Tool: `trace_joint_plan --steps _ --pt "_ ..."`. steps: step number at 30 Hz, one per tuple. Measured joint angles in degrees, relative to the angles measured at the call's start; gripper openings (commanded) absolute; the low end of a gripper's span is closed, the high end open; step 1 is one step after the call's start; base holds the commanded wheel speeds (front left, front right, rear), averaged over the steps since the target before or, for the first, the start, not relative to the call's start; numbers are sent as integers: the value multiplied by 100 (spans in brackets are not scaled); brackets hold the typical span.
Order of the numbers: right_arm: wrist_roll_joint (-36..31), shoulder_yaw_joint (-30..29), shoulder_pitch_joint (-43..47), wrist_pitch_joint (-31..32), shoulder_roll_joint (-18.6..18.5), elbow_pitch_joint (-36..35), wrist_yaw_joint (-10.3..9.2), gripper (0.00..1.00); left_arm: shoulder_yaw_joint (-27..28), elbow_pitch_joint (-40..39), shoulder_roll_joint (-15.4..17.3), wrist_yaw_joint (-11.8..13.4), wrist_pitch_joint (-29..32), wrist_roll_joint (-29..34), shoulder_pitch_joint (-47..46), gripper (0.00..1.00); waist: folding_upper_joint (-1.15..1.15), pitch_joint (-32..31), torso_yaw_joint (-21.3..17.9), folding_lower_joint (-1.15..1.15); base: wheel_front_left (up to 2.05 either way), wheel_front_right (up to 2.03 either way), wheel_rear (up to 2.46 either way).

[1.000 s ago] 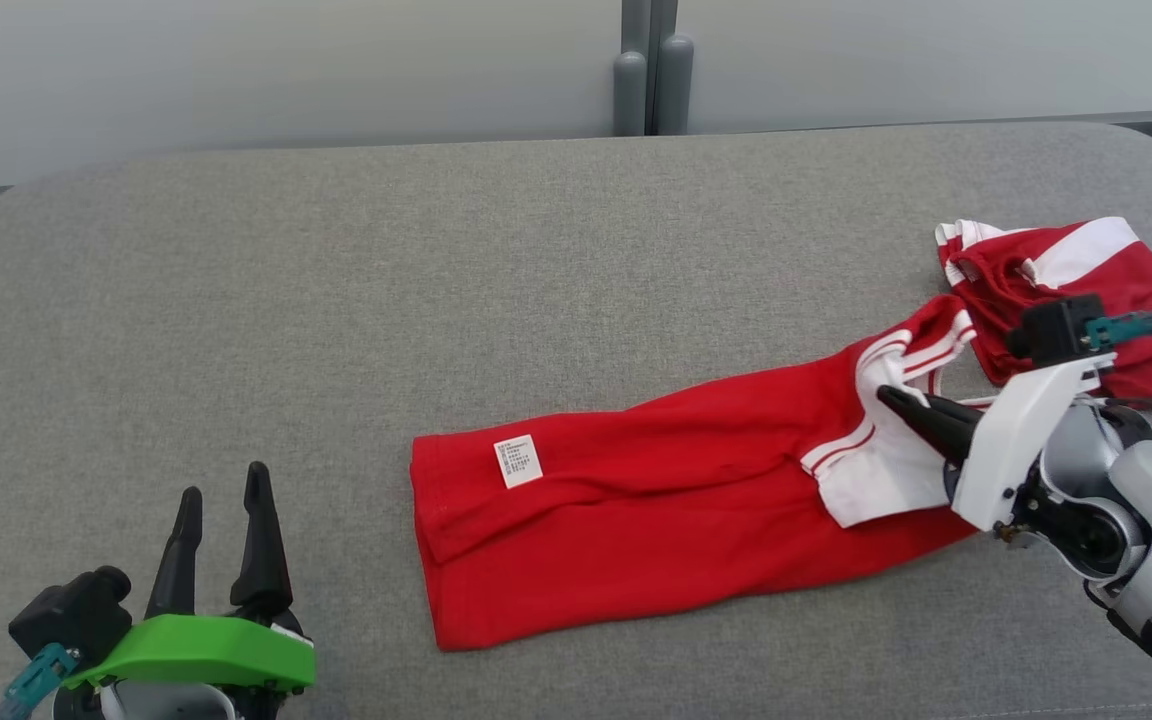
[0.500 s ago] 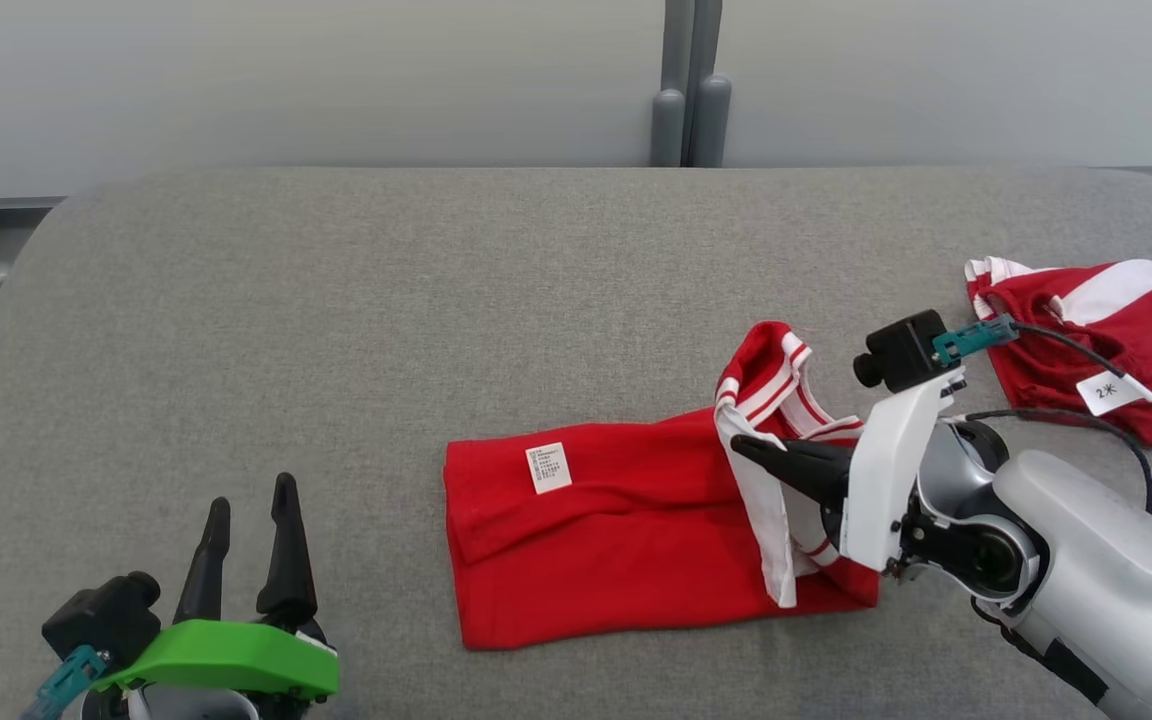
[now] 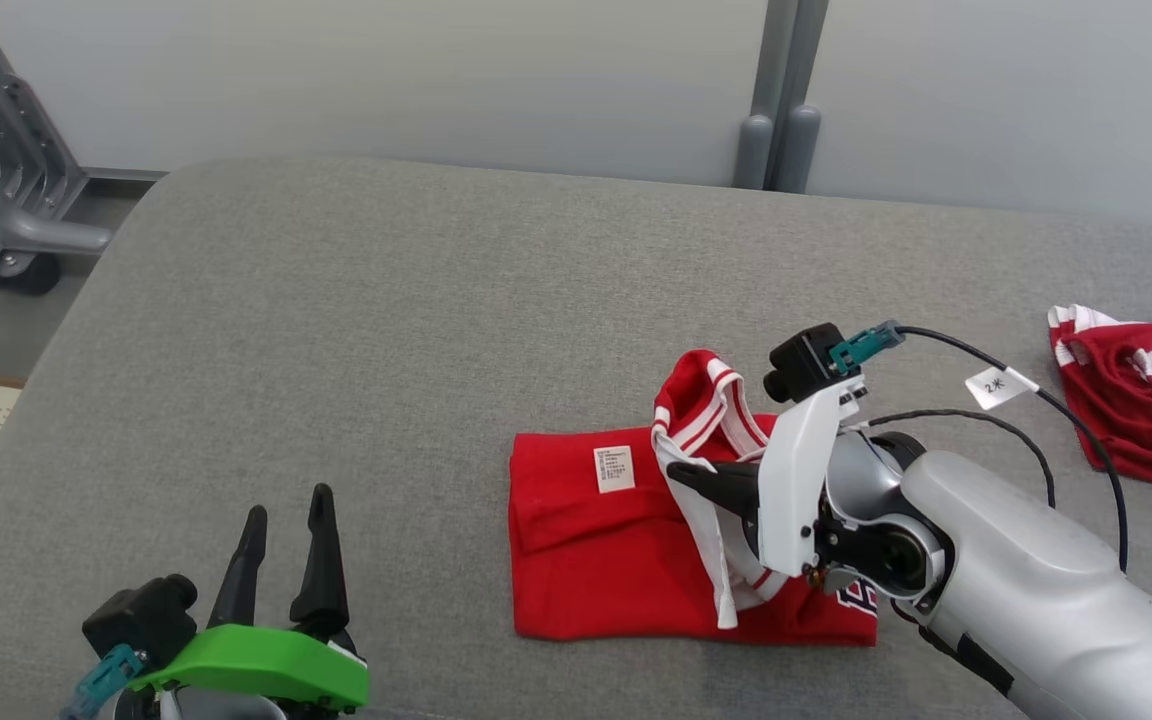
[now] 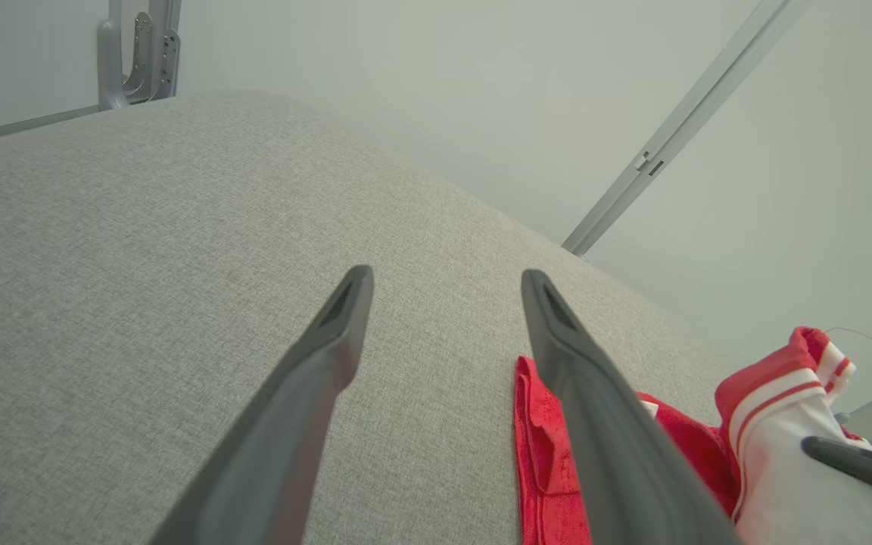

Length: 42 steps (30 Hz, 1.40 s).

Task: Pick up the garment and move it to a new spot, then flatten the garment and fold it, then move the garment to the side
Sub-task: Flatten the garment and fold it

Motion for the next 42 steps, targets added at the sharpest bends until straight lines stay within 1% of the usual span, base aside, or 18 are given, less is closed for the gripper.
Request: trace_joint_plan --steps 4,7,9,11,13,19,21,22,23,24,25,26,27,28,32,37,42 --pt "-79 89 -33 44 92 287 -69 0 -123 34 -14 -4 7 0 0 100 0 -21 210 0 0 0 0" --pt "-124 75 -113 44 145 537 -170 0 -160 43 -24 -9 9 0 0 100 0 -34 373 0 0 0 0" --pt "-125 65 -145 44 226 681 -252 0 -200 47 -26 -37 32 0 0 100 0 -40 479 0 0 0 0" --pt "-125 65 -183 56 311 798 -259 0 -237 46 -32 -53 32 0 0 100 0 -41 581 0 0 0 0" --pt "-134 77 -240 96 402 906 -345 0 -271 42 -35 -53 32 0 0 100 0 -35 675 0 0 0 0" --pt "-268 148 -390 148 560 1287 -448 0 -341 12 -45 -71 32 0 -3 100 0 21 900 0 0 0 0" --pt "-324 200 -450 168 610 1404 -449 0 -360 -5 -53 -86 31 0 -10 100 0 47 956 0 0 0 0" --pt "-343 233 -478 169 627 1460 -448 3 -366 -8 -57 -86 31 0 -12 100 0 58 981 0 0 0 0" --pt "-365 263 -497 170 650 1516 -447 12 -359 -8 -60 -86 30 0 -12 100 0 67 1001 0 0 0 0" --pt "-378 292 -509 189 678 1569 -447 25 -357 -8 -62 -86 30 0 -12 100 0 74 1015 0 0 0 0" --pt "-393 325 -526 204 715 1627 -447 25 -355 -8 -62 -86 30 0 -12 100 0 77 1024 0 0 0 0" --pt "-431 354 -543 205 746 1672 -447 42 -353 -8 -63 -86 29 0 -12 100 0 79 1029 0 0 0 0" --pt "-461 371 -558 205 775 1709 -447 89 -349 -8 -64 -86 22 0 -12 100 0 79 1031 0 0 0 0" --pt "-475 380 -561 212 798 1745 -447 100 -346 -7 -65 -86 22 0 -12 100 0 78 1030 0 0 0 0" --pt "-474 399 -584 210 937 1837 -397 100 -264 -9 -74 -86 12 0 -12 100 0 73 983 0 0 0 0" --pt "-463 402 -731 210 1124 1853 -220 100 -213 -12 -75 -86 -3 0 -11 100 0 58 854 0 0 0 0" --pt "-358 291 -858 125 1185 1833 -90 100 -145 -32 -75 -85 -7 0 -10 100 0 33 693 0 0 0 0"
